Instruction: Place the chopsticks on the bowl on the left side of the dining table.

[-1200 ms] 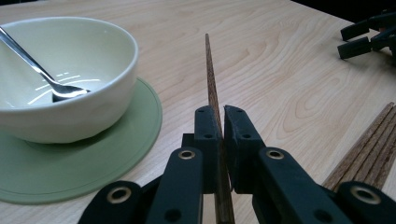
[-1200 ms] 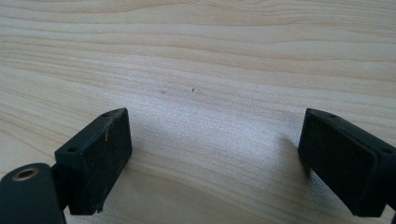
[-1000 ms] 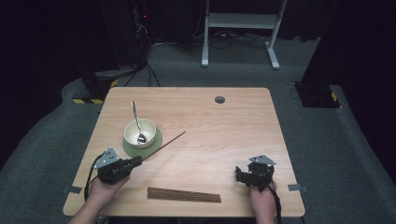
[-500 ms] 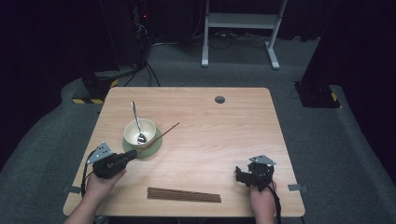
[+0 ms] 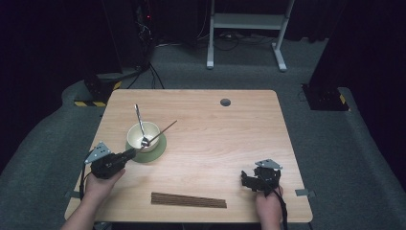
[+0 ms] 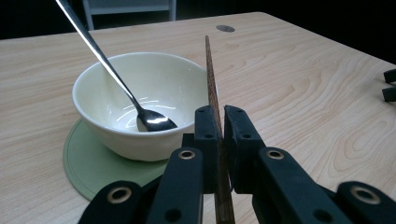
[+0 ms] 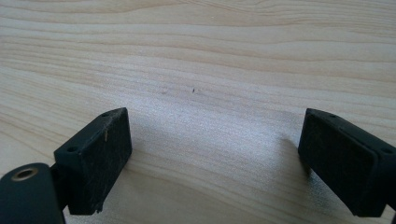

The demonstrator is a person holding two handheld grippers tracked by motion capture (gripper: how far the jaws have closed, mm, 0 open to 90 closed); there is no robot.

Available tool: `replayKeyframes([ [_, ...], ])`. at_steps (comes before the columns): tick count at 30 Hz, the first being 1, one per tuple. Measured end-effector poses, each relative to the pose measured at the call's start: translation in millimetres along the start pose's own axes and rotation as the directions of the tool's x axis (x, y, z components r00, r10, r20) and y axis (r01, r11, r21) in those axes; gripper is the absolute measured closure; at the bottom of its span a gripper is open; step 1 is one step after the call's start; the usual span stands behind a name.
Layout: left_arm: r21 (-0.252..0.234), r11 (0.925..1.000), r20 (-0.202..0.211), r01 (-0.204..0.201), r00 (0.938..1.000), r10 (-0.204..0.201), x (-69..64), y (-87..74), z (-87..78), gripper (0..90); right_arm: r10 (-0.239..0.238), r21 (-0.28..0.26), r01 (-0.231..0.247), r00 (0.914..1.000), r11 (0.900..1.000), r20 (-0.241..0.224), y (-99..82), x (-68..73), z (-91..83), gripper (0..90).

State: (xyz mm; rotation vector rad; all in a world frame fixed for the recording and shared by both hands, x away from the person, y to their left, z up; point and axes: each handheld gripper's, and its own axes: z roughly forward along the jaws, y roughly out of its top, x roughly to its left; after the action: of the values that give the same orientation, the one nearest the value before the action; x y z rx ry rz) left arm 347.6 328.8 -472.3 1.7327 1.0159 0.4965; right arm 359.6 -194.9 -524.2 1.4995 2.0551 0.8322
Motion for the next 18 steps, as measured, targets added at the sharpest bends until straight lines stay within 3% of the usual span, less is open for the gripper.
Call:
replayKeyframes([
  [6,-0.013,0.9999,-0.035,0.009,0.9993,-0.009,8.7,0.0,5.2,83.8,-0.001,0.0,0.001,1.0,1.0,-0.004,0.5,-0.1,0.5,9.4],
  [10,-0.006,0.9999,-0.05,-0.014,0.9987,0.014,14.7,1.2,9.8,83.8,-0.002,0.0,0.002,1.0,1.0,-0.003,0.4,-0.1,0.4,9.4],
  [13,-0.03,0.9995,-0.048,0.013,0.9988,-0.015,23.4,1.7,4.6,83.8,-0.004,0.0,0.004,1.0,1.0,-0.004,-0.1,0.0,-0.1,9.4],
  [18,-0.02,0.9997,-0.07,0.016,0.9974,-0.017,31.5,-1.0,-0.3,83.8,-0.005,0.0,0.005,1.0,1.0,-0.005,0.0,0.1,0.0,9.3],
])
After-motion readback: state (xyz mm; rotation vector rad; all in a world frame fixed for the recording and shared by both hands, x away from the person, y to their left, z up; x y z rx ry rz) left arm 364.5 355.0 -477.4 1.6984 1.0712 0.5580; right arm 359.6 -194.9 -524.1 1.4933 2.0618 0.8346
